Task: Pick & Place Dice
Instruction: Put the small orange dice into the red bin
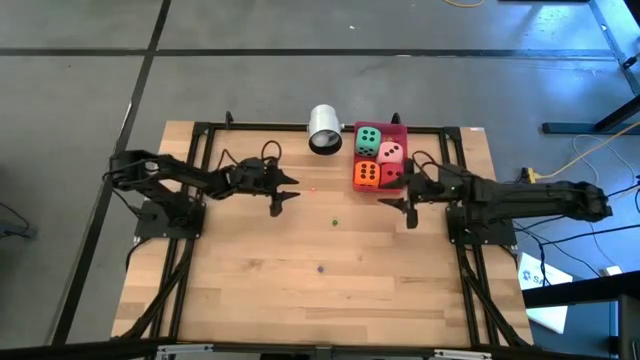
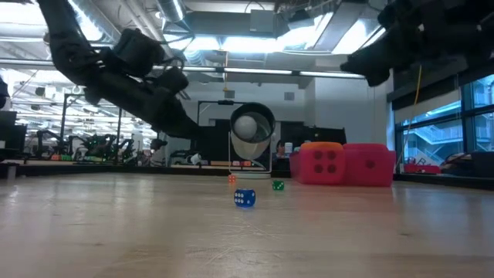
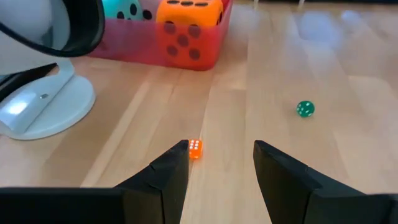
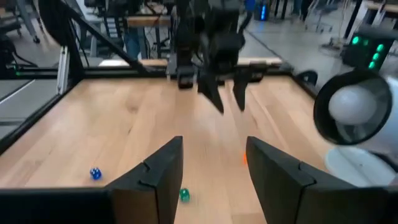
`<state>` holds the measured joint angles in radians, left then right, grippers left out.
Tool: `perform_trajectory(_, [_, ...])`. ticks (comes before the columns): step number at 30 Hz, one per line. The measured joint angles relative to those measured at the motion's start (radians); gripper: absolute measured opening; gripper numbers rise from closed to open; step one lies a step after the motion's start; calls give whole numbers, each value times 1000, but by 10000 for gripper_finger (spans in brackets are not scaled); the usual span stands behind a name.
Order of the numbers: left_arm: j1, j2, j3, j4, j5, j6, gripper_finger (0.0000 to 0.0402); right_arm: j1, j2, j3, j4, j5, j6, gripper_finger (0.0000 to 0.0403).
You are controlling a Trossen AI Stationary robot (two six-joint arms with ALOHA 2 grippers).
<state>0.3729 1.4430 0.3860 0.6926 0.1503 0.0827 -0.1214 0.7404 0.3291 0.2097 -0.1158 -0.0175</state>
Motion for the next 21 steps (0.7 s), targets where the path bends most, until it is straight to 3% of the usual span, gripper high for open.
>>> perform_trajectory(5, [0,62,16,-1,1,32,173,-4,-14,-19,25,3,33,176])
perform_trajectory(14, [0,145,87,0,61,39,173,1,72,-176,364,38,138,176])
perform_trajectory(21, [3,240,177,-23,58,79,173,37,132,-182,399,66,137,176])
